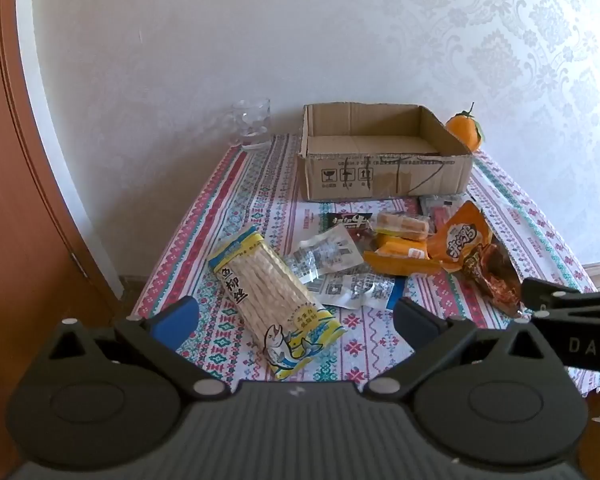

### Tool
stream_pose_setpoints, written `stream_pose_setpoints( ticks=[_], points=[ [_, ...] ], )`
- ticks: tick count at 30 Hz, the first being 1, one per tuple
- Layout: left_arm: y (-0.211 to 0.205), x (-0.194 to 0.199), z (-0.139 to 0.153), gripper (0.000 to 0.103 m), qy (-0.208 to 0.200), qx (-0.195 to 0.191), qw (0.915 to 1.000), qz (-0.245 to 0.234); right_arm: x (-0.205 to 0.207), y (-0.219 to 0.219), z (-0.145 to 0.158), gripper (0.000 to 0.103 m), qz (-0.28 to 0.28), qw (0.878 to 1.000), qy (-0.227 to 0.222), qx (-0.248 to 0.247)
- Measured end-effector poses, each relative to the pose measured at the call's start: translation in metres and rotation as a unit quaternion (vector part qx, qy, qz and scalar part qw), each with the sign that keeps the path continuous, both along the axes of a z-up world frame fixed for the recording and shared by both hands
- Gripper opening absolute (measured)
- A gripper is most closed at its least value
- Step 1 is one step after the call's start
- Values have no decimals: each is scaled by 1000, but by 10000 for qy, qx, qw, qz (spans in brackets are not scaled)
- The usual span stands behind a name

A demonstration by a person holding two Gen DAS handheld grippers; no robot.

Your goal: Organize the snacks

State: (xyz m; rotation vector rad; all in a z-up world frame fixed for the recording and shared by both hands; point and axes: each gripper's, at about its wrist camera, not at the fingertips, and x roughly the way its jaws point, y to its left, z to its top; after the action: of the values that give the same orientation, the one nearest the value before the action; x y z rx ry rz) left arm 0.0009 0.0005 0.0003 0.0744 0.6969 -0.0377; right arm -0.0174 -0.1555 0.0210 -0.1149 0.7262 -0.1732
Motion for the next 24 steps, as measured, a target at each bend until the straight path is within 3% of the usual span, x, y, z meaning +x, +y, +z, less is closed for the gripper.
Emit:
stream_pose_setpoints(
  ticks=[24],
  points=[
    [-1, -1, 1, 102, -122, 64, 9999, -7, 1, -1, 2, 103, 10, 10000, -23, -8]
  ],
)
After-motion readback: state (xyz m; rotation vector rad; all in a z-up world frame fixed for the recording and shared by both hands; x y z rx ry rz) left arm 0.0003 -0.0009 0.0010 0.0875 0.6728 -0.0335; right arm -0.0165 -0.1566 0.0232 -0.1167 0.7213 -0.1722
